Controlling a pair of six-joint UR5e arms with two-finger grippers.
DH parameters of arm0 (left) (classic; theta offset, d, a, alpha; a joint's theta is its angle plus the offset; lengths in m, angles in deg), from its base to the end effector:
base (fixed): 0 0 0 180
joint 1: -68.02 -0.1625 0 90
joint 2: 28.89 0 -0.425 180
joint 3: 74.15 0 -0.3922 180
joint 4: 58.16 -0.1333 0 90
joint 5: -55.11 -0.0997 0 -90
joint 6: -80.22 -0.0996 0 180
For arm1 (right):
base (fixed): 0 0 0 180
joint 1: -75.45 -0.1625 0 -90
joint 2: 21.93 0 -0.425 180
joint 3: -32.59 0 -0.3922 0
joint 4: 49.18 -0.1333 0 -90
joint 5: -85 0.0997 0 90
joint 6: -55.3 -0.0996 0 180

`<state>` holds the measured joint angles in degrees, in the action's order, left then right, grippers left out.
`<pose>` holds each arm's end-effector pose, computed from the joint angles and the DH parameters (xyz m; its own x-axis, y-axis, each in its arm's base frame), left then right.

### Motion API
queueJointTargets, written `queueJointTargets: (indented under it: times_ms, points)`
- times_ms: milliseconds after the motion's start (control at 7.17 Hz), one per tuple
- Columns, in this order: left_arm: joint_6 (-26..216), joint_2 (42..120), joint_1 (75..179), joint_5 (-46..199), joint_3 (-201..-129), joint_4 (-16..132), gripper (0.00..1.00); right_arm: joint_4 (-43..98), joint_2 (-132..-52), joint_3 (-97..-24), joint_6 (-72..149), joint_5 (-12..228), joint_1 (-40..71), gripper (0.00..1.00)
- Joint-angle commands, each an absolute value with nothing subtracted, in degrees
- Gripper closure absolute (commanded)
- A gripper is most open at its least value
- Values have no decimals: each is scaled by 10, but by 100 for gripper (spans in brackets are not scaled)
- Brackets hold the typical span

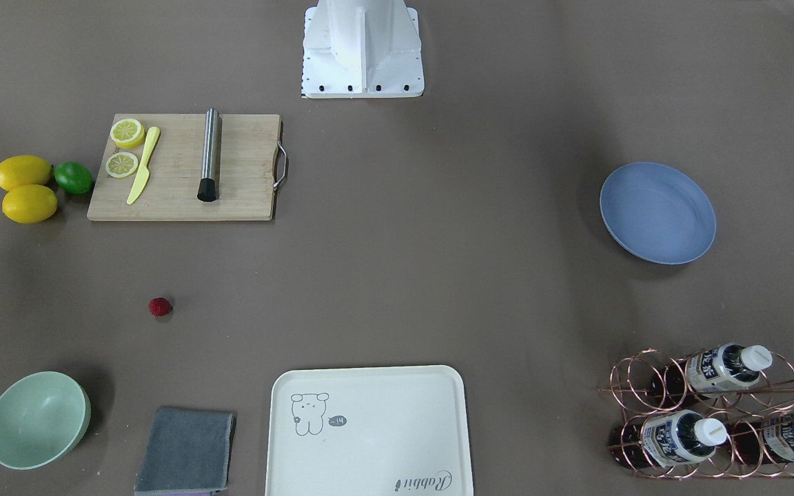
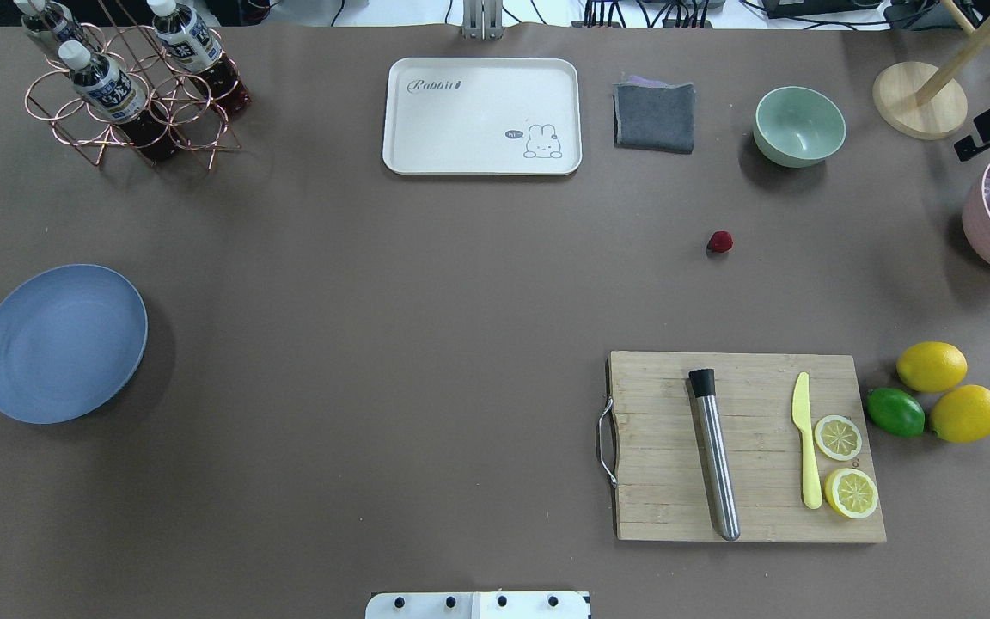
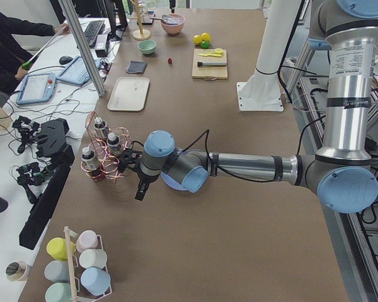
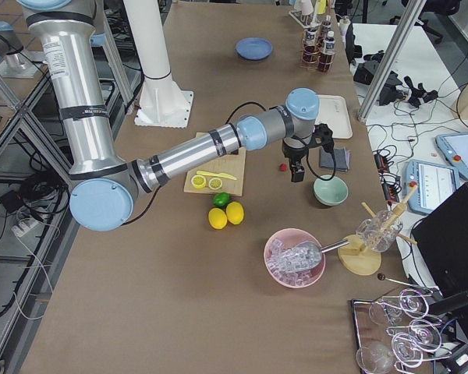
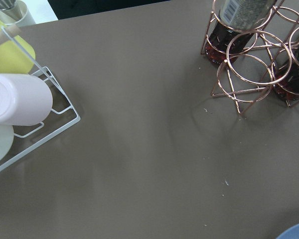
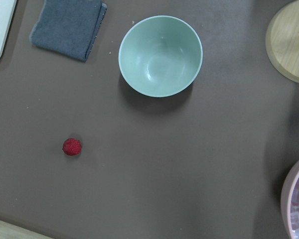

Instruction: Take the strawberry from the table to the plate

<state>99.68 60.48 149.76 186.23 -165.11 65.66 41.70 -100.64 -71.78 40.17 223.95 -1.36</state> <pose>0.0065 -0.5166 0.5913 0.6925 0.1737 -0.7002 0.1186 0.9300 0.3480 -0.0699 -0.5533 0.4270 0.6017 -0.2110 0.7704 0.0519 0.9728 0.2259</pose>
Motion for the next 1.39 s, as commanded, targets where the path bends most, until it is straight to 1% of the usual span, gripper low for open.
queueJointTargets:
  times_ms: [0,139,279,418,697,976,1115,1255]
  points:
    - [1069,603,1480,1903,-1608,727,2,331,-1007,-711,273,2216,17,0]
    - [1153,601,1440,1903,-1573,829,2,299,-1007,-706,226,2199,39,0]
    - [1234,601,1392,1892,-1550,907,2,297,-1000,-702,194,2187,56,0]
    - [1280,601,1356,1867,-1546,935,2,297,-995,-701,180,2175,65,0]
    - [1286,601,1328,1847,-1538,936,2,297,-989,-692,169,2168,73,0]
    - [1286,601,1296,1816,-1497,994,3,297,-989,-693,153,2168,74,0]
    - [1287,596,1289,1817,-1490,1014,6,297,-990,-693,153,2168,74,0]
    - [1288,583,1281,1817,-1489,1035,32,297,-990,-693,153,2168,74,0]
